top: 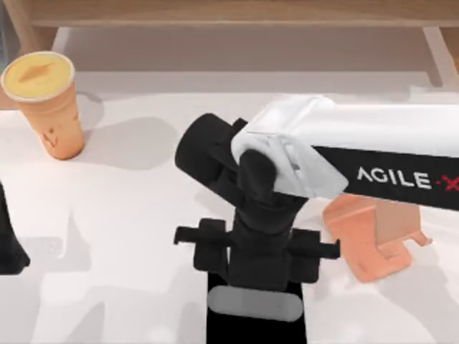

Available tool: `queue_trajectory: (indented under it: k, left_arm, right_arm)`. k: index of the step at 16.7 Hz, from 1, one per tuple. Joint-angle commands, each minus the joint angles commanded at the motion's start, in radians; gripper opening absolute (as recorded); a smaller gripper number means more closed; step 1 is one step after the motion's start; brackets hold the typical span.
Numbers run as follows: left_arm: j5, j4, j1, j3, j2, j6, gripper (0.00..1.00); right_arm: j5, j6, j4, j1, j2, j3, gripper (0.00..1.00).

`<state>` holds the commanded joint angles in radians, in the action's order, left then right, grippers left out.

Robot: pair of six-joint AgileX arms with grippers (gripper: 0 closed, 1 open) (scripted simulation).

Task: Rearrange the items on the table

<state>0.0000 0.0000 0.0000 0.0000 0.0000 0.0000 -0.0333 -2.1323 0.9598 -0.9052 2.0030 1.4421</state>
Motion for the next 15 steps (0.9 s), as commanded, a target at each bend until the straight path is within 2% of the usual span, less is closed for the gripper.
queue_trajectory:
  k: [3, 15]
  left_arm:
    - [0.0, 0.0, 0.0, 0.0, 0.0, 0.0, 1.0]
    - [0.0, 0.0, 0.0, 0.0, 0.0, 0.0, 1.0]
  right_arm:
    - [0.021, -0.022, 0.013, -0.042, 0.027, -0.027, 0.0]
    - [0.021, -0.023, -0.022, -0.042, 0.042, -0.049, 0.0]
